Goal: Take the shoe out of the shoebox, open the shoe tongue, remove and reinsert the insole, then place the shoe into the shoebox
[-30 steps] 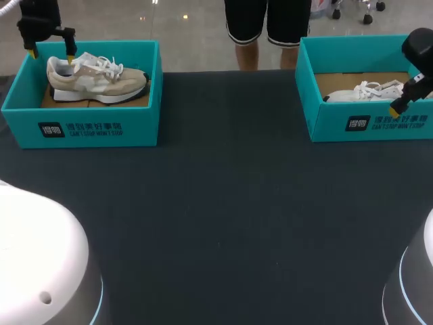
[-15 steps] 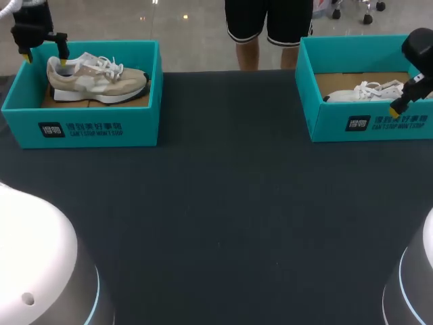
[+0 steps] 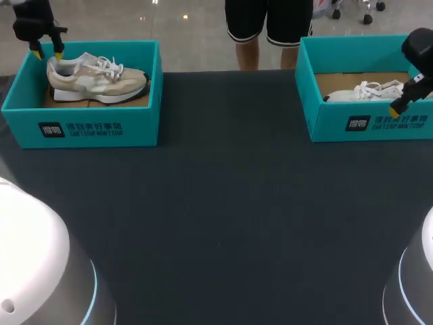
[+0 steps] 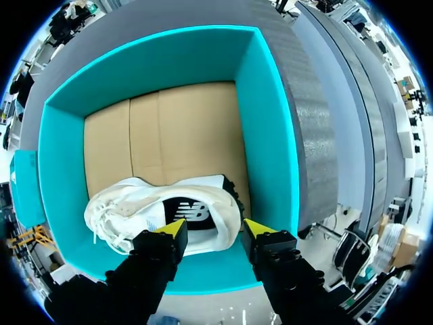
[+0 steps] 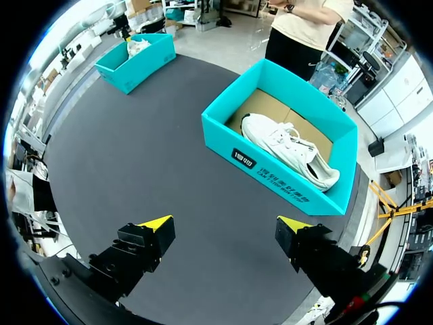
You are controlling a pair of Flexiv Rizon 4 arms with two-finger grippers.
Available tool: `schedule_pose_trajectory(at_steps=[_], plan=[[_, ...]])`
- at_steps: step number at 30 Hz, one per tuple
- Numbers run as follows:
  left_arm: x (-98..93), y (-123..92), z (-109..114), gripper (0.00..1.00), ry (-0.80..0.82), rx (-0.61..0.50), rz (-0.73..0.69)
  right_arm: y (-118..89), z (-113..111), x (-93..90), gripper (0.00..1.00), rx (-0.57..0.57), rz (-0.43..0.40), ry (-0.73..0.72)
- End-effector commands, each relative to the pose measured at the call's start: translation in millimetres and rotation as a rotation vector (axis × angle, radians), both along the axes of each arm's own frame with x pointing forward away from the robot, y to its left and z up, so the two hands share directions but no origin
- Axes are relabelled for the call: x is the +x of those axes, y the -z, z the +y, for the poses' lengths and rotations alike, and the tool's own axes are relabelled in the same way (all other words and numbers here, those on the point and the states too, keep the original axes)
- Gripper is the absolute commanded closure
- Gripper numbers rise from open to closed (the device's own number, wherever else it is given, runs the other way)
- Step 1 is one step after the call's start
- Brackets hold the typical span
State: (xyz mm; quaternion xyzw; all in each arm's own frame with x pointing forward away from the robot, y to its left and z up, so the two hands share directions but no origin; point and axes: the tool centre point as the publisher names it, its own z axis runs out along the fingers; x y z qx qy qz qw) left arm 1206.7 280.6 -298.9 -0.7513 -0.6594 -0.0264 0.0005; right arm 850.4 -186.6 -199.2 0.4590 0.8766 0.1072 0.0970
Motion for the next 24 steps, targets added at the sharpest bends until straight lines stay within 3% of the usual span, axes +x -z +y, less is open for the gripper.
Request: schedule_pose_trajectory(at_steps=[1, 5, 11, 24], plan=[[7.9, 2.2, 9.1, 0.45, 0.004, -0.002, 0.043, 0.1, -0.3, 0.7, 0.00, 0.001, 0.001, -0.001], [7.7, 6.5, 14.3, 0.36, 0.005, 0.002, 0.045, 0.1, -0.3, 0.7, 0.00, 0.001, 0.001, -0.001], [9.3, 17.3, 14.4, 0.46, 0.013, -0.013, 0.049, 0.1, -0.3, 0.7, 0.00, 0.001, 0.001, -0.001], [16.0, 42.9, 13.2, 0.38, 0.024, -0.023, 0.052, 0.1, -0.3, 0.7, 0.00, 0.001, 0.001, -0.001]])
